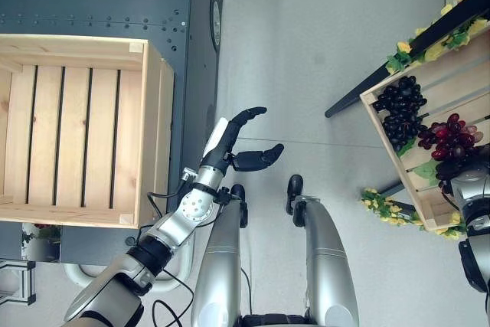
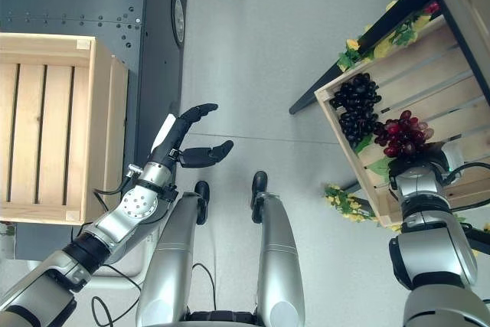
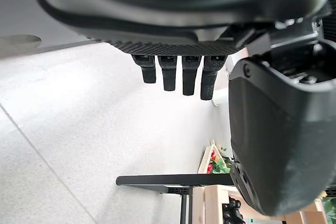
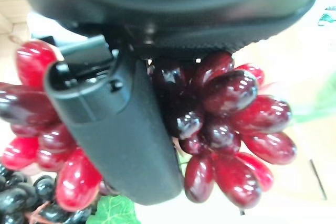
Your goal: Pick up the fruits from the basket on one side to the basket on the other side
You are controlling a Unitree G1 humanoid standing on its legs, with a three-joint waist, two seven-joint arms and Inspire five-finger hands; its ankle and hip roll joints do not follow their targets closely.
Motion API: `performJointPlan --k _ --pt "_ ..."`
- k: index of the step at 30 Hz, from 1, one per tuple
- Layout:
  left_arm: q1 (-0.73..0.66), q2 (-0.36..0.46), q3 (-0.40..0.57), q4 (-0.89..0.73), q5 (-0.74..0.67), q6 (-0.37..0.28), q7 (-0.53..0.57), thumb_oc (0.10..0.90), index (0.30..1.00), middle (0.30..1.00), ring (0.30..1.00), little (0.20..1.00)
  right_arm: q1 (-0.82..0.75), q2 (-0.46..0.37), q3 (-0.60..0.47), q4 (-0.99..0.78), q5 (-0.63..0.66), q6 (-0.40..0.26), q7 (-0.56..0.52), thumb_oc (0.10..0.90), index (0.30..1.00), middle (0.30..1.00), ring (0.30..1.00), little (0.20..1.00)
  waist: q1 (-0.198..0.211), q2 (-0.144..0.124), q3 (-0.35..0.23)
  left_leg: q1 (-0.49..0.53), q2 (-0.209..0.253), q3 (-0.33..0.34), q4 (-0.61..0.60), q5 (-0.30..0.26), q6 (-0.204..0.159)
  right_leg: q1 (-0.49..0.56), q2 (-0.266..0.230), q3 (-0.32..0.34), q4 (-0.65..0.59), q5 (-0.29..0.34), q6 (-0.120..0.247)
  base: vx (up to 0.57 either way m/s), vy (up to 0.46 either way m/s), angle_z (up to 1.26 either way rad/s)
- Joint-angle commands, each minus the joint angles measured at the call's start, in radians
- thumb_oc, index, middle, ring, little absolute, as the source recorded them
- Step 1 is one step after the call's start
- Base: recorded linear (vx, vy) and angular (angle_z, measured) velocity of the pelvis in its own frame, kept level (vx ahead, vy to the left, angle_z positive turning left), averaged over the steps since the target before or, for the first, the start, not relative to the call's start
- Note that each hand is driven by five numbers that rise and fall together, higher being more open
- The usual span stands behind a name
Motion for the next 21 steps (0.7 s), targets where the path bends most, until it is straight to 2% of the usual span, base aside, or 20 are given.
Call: performJointPlan --k 1,9,13,21 --pt "0.005 -0.026 -0.006 -0.126 -0.005 -0.116 0.015 0.800 0.900 0.900 0.900 0.900 -0.015 -0.197 -0.020 0.067 0.007 -0.007 -0.119 0.800 0.900 0.900 0.900 0.900 0.008 0.035 -0.014 0.048 -0.071 0.062 -0.027 -0.039 0.068 0.109 0.044 -0.079 0.085 -0.088 -0.078 0.03 -0.004 0.04" --pt "0.017 -0.013 -0.022 -0.123 -0.020 -0.119 0.013 0.800 0.900 0.900 0.900 0.900 -0.044 -0.213 0.007 0.075 -0.026 0.014 -0.108 0.800 0.900 0.900 0.900 0.900 0.008 0.043 -0.014 0.069 -0.070 0.065 -0.038 -0.036 0.063 0.130 0.040 -0.083 0.081 -0.097 -0.082 0.00 0.000 0.00" --pt "0.032 -0.007 -0.025 -0.132 -0.019 -0.117 -0.002 0.800 0.900 0.900 0.900 0.900 -0.029 -0.212 0.012 0.087 -0.068 0.083 -0.078 0.800 0.900 0.900 0.900 0.900 0.013 0.033 -0.014 0.086 -0.065 0.063 -0.032 -0.043 0.063 0.150 0.041 -0.088 0.085 -0.101 -0.082 0.01 -0.003 0.01" --pt "0.044 -0.007 -0.041 -0.138 -0.012 -0.127 0.003 0.800 0.900 0.900 0.900 0.900 -0.047 -0.222 0.030 0.092 -0.085 0.083 -0.089 0.800 0.900 0.900 0.900 0.900 0.013 0.029 -0.014 0.104 -0.060 0.067 -0.036 -0.044 0.067 0.166 0.044 -0.088 0.082 -0.103 -0.085 0.00 0.017 -0.01"
